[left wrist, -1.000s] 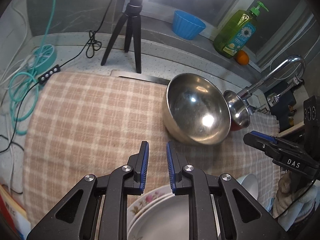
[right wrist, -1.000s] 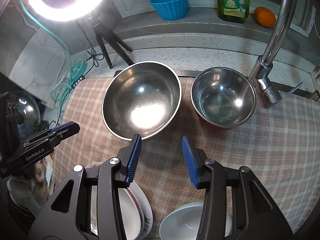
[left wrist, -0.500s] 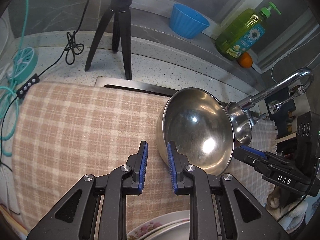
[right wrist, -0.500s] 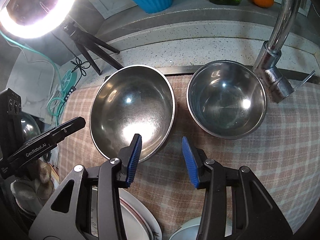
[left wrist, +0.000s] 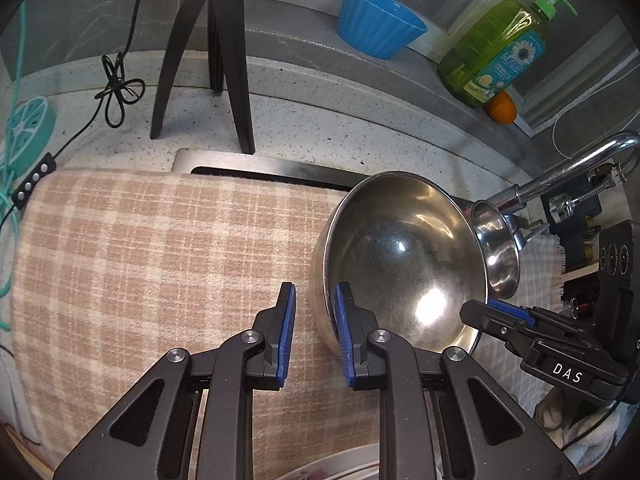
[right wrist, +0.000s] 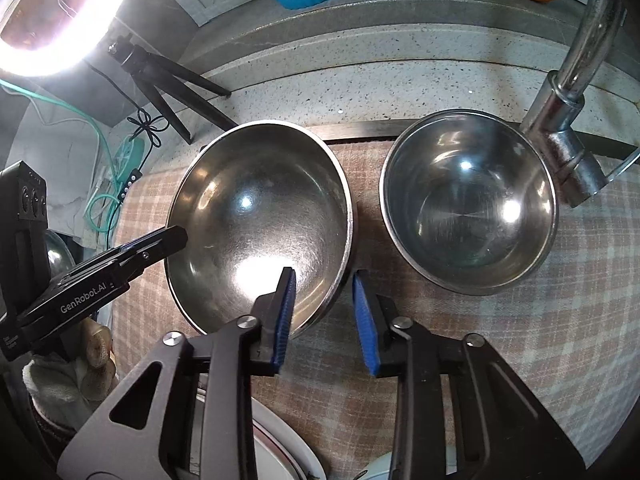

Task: Organize plates and bowls
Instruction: 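Move the left tool to the large steel bowl rim and close on it, then lift the large steel bowl with the left tool and carry it beside the plates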

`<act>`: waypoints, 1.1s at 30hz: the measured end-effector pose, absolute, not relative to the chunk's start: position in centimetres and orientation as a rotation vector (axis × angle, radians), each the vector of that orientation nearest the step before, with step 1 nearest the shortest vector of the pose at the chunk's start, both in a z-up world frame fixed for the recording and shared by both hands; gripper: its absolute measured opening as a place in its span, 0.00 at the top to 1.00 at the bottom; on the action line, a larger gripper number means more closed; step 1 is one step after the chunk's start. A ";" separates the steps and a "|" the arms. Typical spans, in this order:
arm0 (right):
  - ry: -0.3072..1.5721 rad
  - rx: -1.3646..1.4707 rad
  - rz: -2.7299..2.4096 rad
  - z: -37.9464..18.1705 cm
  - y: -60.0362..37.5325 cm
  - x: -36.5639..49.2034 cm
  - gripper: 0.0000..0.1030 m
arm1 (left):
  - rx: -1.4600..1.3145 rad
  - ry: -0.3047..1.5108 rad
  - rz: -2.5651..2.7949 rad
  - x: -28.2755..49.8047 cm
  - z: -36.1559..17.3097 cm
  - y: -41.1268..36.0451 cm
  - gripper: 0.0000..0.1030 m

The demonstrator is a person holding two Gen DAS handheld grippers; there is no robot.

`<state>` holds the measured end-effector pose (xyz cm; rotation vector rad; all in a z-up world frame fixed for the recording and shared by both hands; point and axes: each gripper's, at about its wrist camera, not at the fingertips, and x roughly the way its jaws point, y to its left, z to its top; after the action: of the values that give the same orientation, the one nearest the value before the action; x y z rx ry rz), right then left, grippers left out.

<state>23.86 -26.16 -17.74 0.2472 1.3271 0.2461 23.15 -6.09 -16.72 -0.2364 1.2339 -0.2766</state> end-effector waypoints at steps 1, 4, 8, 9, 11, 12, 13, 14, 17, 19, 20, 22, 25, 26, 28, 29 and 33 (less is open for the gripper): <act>1.329 0.242 0.244 -17.8 -26.1 23.9 0.74 | -0.234 1.232 -0.277 23.2 -16.8 -6.2 0.82; 1.333 0.238 0.243 -17.9 -26.0 24.0 0.74 | -0.240 1.233 -0.285 23.4 -16.9 -6.3 0.82; 1.339 0.227 0.245 -18.0 -25.8 24.1 0.81 | -0.243 1.241 -0.298 23.5 -17.4 -6.4 0.84; 1.339 0.223 0.244 -18.0 -25.8 24.1 0.81 | -0.240 1.242 -0.299 23.5 -17.5 -6.5 0.84; 1.340 0.214 0.240 -18.0 -25.5 24.3 0.81 | -0.229 1.236 -0.295 23.4 -17.4 -6.6 0.85; 1.340 0.213 0.239 -18.0 -25.5 24.3 0.81 | -0.229 1.236 -0.295 23.4 -17.4 -6.6 0.85; 1.339 0.211 0.238 -18.0 -25.5 24.3 0.81 | -0.229 1.236 -0.294 23.4 -17.4 -6.6 0.85; 1.339 0.205 0.237 -18.0 -25.4 24.3 0.81 | -0.225 1.235 -0.294 23.4 -17.3 -6.6 0.85; 1.342 0.199 0.238 -18.0 -25.2 24.3 0.81 | -0.209 1.230 -0.291 23.2 -17.1 -6.7 0.85; 1.342 0.201 0.242 -17.9 -25.0 24.2 0.81 | -0.210 1.225 -0.285 23.0 -17.0 -6.6 0.85; 1.341 0.203 0.245 -17.9 -24.9 24.1 0.81 | -0.212 1.224 -0.283 22.9 -16.9 -6.5 0.85; 1.343 0.203 0.256 -17.8 -24.6 23.9 0.81 | -0.217 1.221 -0.277 22.6 -16.7 -6.1 0.85; 1.344 0.192 0.275 -17.6 -23.9 23.4 0.81 | -0.219 1.209 -0.268 22.0 -16.3 -5.2 0.85; 1.343 0.188 0.284 -17.5 -23.5 23.2 0.81 | -0.223 1.206 -0.263 21.7 -16.2 -4.8 0.85; 1.340 0.176 0.301 -17.3 -22.8 22.9 0.81 | -0.225 1.200 -0.252 21.2 -16.0 -4.1 0.85; 1.339 0.172 0.308 -17.2 -22.5 22.7 0.81 | -0.228 1.199 -0.247 20.9 -15.9 -3.8 0.85; 1.337 0.147 0.347 -16.7 -20.8 21.9 0.81 | -0.247 1.192 -0.218 19.6 -15.5 -2.1 0.85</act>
<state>21.93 -20.79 -16.67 0.1470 1.3370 0.3468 19.62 -2.11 -15.55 -0.2468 1.1924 -0.2176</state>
